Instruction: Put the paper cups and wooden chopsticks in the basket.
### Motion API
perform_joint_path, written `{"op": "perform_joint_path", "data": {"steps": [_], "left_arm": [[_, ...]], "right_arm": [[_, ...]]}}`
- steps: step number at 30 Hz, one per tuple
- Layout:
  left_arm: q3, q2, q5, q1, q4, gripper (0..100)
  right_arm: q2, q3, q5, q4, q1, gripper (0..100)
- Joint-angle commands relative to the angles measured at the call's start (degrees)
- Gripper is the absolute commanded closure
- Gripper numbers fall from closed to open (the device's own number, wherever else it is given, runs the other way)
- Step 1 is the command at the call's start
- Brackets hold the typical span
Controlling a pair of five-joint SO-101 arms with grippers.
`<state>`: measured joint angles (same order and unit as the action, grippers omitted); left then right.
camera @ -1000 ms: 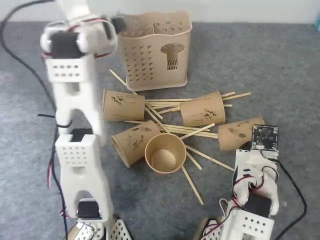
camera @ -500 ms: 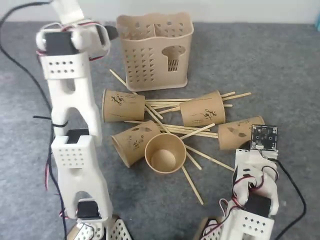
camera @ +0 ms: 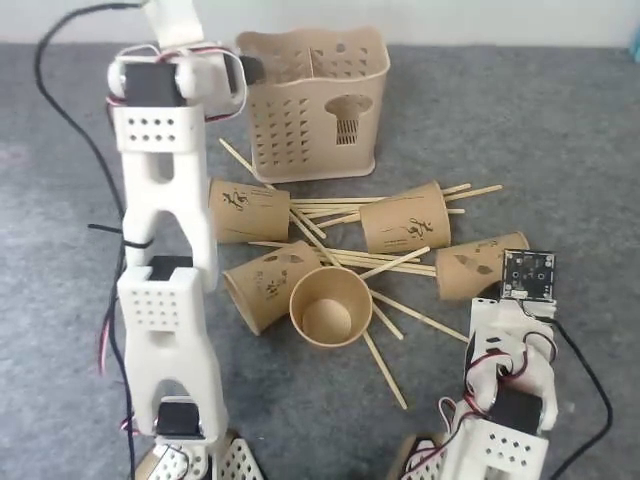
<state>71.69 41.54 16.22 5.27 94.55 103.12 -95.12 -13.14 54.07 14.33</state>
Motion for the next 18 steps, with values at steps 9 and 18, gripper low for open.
{"op": "perform_joint_path", "data": {"steps": [9,18], "left_arm": [[0.22,3.08,-1.23,-3.78,-6.59,99],[6.73,3.43,2.99,-7.65,-6.51,99]], "right_arm": [[0.84,0.26,-1.05,-1.54,-0.48,91.1],[0.84,0.26,-1.05,-1.54,-0.48,91.1]]}}
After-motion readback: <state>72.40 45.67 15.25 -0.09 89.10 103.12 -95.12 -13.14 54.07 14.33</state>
